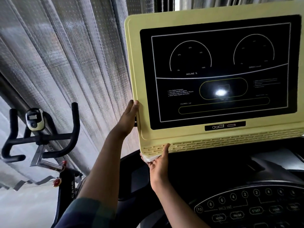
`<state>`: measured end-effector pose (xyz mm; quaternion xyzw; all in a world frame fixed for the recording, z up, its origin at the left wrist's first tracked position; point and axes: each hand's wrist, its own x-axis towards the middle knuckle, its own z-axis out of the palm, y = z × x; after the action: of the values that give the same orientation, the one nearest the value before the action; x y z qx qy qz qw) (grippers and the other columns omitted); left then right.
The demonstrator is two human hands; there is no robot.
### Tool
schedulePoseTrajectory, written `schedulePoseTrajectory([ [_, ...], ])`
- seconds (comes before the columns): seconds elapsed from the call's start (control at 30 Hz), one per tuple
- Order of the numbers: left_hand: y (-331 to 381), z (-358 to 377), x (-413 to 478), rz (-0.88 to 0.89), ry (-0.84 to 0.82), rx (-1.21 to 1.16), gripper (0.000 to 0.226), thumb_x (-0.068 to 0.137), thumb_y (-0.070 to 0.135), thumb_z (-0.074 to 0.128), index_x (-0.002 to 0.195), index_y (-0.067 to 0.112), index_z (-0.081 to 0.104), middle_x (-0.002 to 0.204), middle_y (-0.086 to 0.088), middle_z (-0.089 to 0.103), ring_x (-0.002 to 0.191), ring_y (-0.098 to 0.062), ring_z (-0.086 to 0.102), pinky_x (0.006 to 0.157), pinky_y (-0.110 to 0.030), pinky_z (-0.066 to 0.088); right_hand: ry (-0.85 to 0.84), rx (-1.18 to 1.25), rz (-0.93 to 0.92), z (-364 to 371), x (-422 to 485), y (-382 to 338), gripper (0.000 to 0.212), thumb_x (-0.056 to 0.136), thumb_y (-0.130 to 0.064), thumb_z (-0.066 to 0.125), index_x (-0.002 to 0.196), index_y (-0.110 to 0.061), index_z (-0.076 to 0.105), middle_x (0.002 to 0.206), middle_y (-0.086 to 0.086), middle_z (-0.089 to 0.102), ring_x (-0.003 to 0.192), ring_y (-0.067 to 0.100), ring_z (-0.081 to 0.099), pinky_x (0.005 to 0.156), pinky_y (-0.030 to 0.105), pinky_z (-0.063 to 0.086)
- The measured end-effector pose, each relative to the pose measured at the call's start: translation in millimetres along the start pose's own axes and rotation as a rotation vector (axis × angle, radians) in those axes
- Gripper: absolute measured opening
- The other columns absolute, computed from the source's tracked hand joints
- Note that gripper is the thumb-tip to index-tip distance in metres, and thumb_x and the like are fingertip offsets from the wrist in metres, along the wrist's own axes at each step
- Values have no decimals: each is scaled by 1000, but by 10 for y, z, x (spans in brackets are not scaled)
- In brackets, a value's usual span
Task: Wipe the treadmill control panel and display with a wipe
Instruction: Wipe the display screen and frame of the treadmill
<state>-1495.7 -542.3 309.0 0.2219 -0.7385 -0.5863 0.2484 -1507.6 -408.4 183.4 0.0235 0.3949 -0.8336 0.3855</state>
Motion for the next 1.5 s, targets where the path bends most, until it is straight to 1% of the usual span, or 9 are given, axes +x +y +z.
schedulePoseTrajectory([
  [0.2, 23, -16, -31, 0, -20, 0, 24, 106, 46, 23, 108, 41, 47, 117, 3, 60, 100, -14, 63, 75, -34, 59, -7, -85, -10, 28, -99, 115, 48, 99, -34, 54, 129, 4, 57, 118, 29, 68, 103, 46, 69, 84, 40, 60],
  [0.33, 15, -4, -28, 0, -19, -17, 23, 106, 47, 25, 110, 41, 46, 119, 2, 60, 104, -17, 63, 75, -35, 57, 283, -534, -203, -41, -191, 86, 28, 100, -19, 59, 115, 3, 66, 110, 20, 72, 107, 38, 68, 94, 42, 54],
  [0.43, 4, -8, -20, 5, -14, -25, 23, 106, 49, 25, 112, 42, 46, 120, 6, 61, 105, -15, 63, 72, -32, 56, 497, -868, -532, -135, -335, -36, 27, 98, -20, 62, 110, 3, 68, 104, 18, 73, 99, 35, 70, 79, 26, 49],
  [0.6, -35, -15, -5, 9, -6, -12, 30, 105, 51, 25, 121, 35, 44, 120, 6, 60, 104, -12, 63, 68, -27, 55, 623, -1080, -1146, -201, -345, -432, 44, 83, -7, 48, 122, -11, 68, 115, 4, 61, 107, 25, 56, 89, 37, 47],
  [0.87, -79, -12, 2, -10, 22, -16, 41, 106, 49, 27, 127, 19, 45, 116, 2, 61, 98, -17, 63, 67, -27, 57, 163, -1800, -1063, -75, -313, 295, 105, 60, -17, 86, 153, -29, 39, 159, -10, 39, 151, 21, 30, 114, 49, 29],
  [1.03, -151, 39, 42, 13, 97, -21, 40, 106, 47, 31, 120, 14, 50, 103, -4, 59, 88, -20, 60, 66, -30, 55, 387, -1720, -951, -185, -224, 155, 94, 73, -16, 69, 158, -23, 30, 166, -5, 24, 156, 21, 15, 122, 56, 18],
  [1.17, -238, 169, 57, 114, 309, 33, 46, 97, 54, 34, 103, 15, 57, 86, 2, 59, 75, -7, 53, 72, -31, 44, 222, -1853, -1074, -236, -193, 208, 96, 77, -22, 69, 160, -23, 22, 168, -6, 16, 157, 20, 7, 122, 57, 14],
  [1.33, -280, 285, 74, 132, 449, 101, 48, 97, 57, 28, 96, 18, 56, 77, 2, 57, 71, -16, 52, 72, -39, 46, 588, -1648, -855, -394, -107, -162, 88, 81, -21, 67, 159, -21, 26, 167, 0, 22, 157, 22, 9, 122, 59, 12],
  [1.5, -282, 310, 59, 164, 496, 151, 41, 102, 50, 28, 88, 22, 54, 75, -1, 57, 64, -6, 48, 66, -38, 42, 527, -1781, -945, -507, -90, -287, 85, 86, -24, 61, 160, -21, 20, 168, -2, 17, 157, 24, 4, 123, 60, 8],
])
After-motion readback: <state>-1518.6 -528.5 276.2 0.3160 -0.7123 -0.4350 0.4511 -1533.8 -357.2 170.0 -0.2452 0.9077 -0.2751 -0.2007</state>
